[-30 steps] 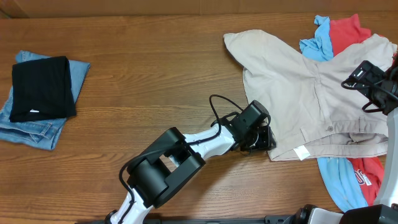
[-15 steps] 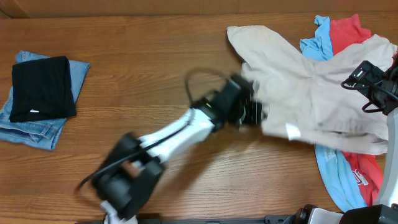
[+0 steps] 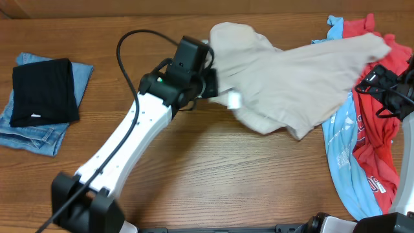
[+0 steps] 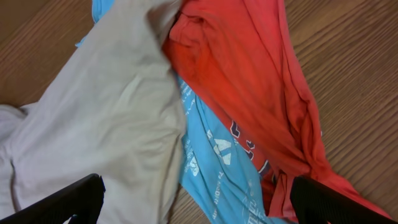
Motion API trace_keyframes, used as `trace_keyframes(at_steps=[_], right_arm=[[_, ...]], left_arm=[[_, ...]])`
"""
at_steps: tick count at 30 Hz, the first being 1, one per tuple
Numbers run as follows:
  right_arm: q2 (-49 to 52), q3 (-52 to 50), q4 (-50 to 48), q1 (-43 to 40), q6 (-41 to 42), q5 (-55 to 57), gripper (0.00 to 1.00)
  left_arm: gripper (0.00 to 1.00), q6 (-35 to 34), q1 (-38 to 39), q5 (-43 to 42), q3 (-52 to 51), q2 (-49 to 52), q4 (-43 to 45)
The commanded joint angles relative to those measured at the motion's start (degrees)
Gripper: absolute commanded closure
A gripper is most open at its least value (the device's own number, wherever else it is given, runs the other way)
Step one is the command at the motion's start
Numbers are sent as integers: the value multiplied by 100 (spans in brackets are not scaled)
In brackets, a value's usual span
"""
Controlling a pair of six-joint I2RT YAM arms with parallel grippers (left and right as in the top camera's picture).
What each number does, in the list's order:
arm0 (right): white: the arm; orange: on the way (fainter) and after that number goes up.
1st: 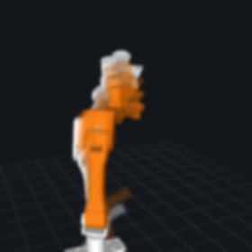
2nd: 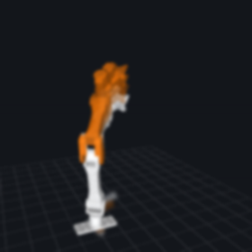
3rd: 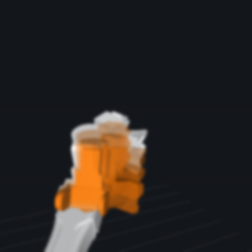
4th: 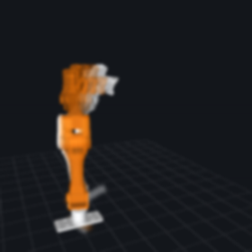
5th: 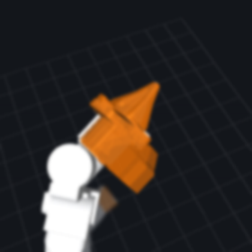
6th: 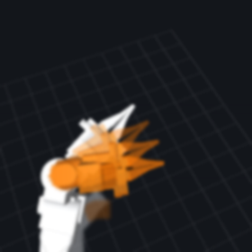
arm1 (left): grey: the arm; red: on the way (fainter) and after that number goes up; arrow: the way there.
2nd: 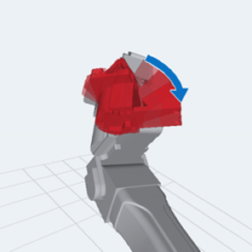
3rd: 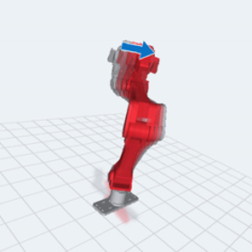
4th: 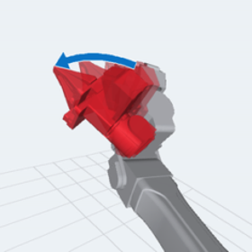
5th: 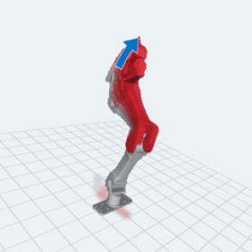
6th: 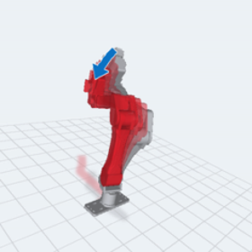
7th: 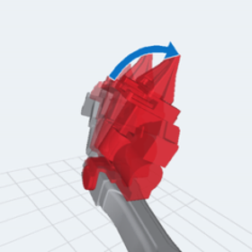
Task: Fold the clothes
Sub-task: 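Drag the shorts leftward to the table center with the left gripper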
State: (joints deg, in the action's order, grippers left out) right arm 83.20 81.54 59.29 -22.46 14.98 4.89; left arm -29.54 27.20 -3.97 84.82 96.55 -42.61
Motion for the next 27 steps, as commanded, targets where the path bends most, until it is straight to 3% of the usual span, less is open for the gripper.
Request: trace_keyframes(at_steps=[1, 5, 9, 10, 13, 14, 17, 21, 25, 27], right_arm=[[13, -9, -13, -11, 0, -11, 0], [131, -11, 24, -11, 2, -13, 0], [181, -11, 20, -11, 0, -118, 0], [181, -11, 20, -11, -2, -118, 0], [181, -11, 22, -11, -2, -118, 0], [181, -11, 24, -11, -9, -118, 0], [181, -11, 50, -11, -15, -118, 0], [181, -11, 46, -11, -17, -118, 0], [181, -11, 46, -11, -15, -118, 0], [181, -11, 48, -11, -15, -118, 0]], left_arm=[[96, 892, -483, 1711, 37, 195, -273], [96, 1235, -1163, 2140, 37, 278, 68], [95, 1414, -1915, 2201, 63, 278, 957], [87, 1405, -2052, 2186, 81, 275, 1023], [8, 1386, -2400, 2017, 133, 275, 986], [0, 1381, -2492, 1851, 157, 275, 822], [0, 1172, -2540, 1014, 166, 275, 177], [0, 778, -2269, -754, 144, 278, -1123], [0, 772, -1353, -570, -170, 280, -1401], [7, 789, -706, -448, -557, 280, -1104]])
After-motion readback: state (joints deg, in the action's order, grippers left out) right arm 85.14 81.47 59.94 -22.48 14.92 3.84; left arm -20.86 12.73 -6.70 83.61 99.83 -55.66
